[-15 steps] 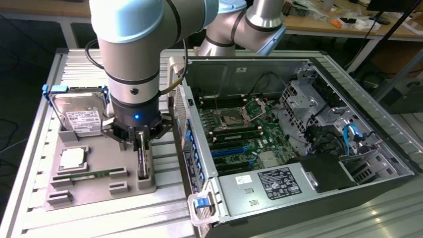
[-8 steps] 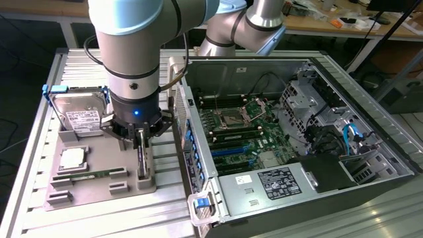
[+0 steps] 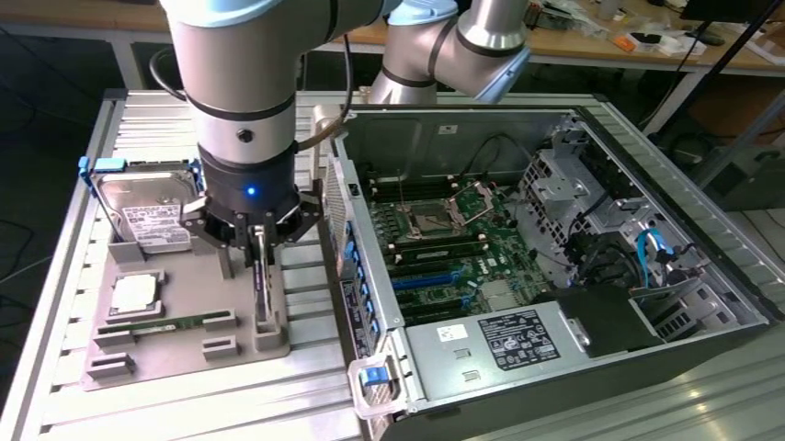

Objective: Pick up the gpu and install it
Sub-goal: 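Pick up the gpu and move the gpu toward the slot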

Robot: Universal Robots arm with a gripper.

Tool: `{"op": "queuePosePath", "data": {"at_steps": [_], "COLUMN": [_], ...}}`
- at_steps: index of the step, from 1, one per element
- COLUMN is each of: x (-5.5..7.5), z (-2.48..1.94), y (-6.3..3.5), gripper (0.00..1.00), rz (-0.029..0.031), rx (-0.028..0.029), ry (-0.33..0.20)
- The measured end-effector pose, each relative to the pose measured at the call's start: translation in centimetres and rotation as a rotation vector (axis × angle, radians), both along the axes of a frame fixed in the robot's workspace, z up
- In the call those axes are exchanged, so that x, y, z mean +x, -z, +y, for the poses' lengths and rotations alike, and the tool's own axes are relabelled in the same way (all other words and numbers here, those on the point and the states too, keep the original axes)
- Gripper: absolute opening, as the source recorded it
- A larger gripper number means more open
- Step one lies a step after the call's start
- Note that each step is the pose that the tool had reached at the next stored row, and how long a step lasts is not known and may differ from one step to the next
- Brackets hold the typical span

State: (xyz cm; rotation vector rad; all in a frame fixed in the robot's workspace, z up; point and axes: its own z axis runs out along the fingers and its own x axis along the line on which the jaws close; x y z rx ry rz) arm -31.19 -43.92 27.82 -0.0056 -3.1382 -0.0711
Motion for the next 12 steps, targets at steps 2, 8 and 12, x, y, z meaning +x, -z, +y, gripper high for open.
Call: {"op": "queuePosePath", "data": {"at_steps": [2, 8, 12], "x": [0.0, 0.0, 0.0], "z": [0.00, 0.01, 0.01], "y": [-0.44, -2.07, -3.42], "gripper": [0.27, 0.27, 0.27], "rz": [-0.0010, -0.0041, -0.0070], "rx": [-0.0009, -0.0054, -0.0080], "ry": [0.000, 0.000, 0.000]}}
